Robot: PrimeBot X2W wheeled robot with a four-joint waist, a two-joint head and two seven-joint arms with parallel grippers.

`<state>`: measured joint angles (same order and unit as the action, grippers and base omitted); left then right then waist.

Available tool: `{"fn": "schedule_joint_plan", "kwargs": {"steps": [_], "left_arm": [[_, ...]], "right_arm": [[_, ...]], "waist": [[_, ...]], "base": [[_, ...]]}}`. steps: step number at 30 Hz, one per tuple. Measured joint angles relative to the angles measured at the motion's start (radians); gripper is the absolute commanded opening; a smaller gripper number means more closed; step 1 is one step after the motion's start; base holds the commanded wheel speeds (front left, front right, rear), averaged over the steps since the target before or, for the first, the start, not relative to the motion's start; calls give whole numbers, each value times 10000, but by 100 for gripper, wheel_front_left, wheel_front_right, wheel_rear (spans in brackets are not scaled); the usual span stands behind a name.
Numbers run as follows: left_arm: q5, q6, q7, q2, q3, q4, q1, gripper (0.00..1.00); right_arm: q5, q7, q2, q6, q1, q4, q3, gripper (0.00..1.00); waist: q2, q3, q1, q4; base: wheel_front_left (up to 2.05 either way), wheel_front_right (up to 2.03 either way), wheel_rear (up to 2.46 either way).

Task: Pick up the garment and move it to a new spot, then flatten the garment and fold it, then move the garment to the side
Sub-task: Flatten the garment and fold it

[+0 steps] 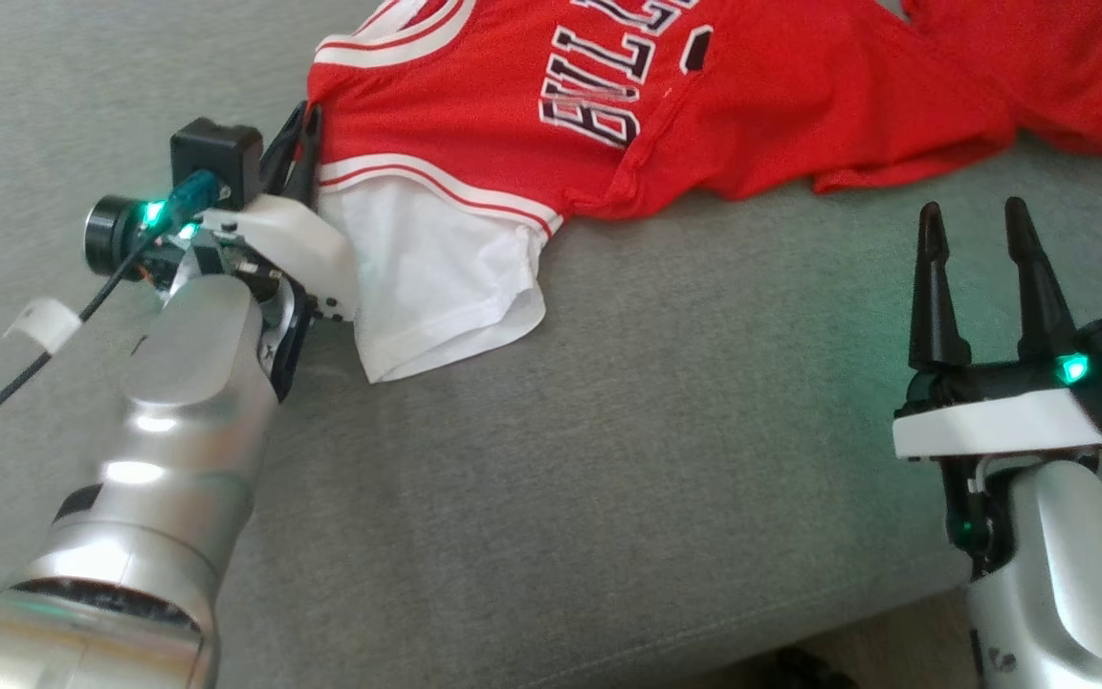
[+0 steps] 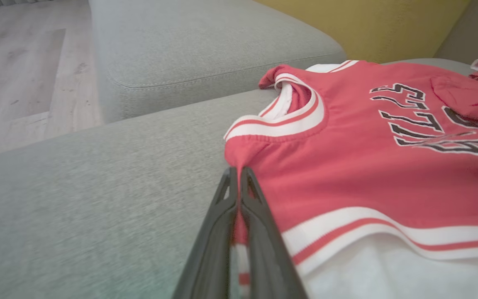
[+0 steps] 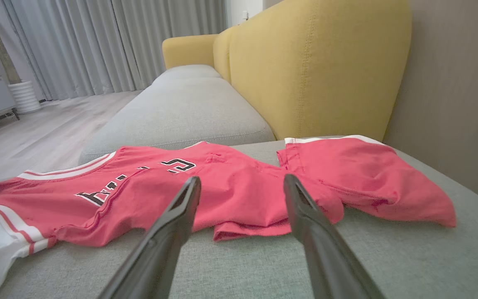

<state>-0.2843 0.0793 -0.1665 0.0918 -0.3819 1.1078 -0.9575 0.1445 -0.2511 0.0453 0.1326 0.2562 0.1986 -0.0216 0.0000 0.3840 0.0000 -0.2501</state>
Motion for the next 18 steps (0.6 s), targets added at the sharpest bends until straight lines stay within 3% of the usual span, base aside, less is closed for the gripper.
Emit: {"fn": "schedule_joint_plan", "kwargs": {"steps": [6,18], "left_arm": [[-261,12,-458,104,159,219,264,0],[-658,73,-817,127,293,-360,2270,0]], "right_arm": [[-610,6,0,0,-5,2,-29,100],[-846,451,4,0,-153,-125,-77,100]], "waist": [[0,-361,0,620],[0,-1273,0,1971]], "base": [[0,0,0],[0,0,0]]}}
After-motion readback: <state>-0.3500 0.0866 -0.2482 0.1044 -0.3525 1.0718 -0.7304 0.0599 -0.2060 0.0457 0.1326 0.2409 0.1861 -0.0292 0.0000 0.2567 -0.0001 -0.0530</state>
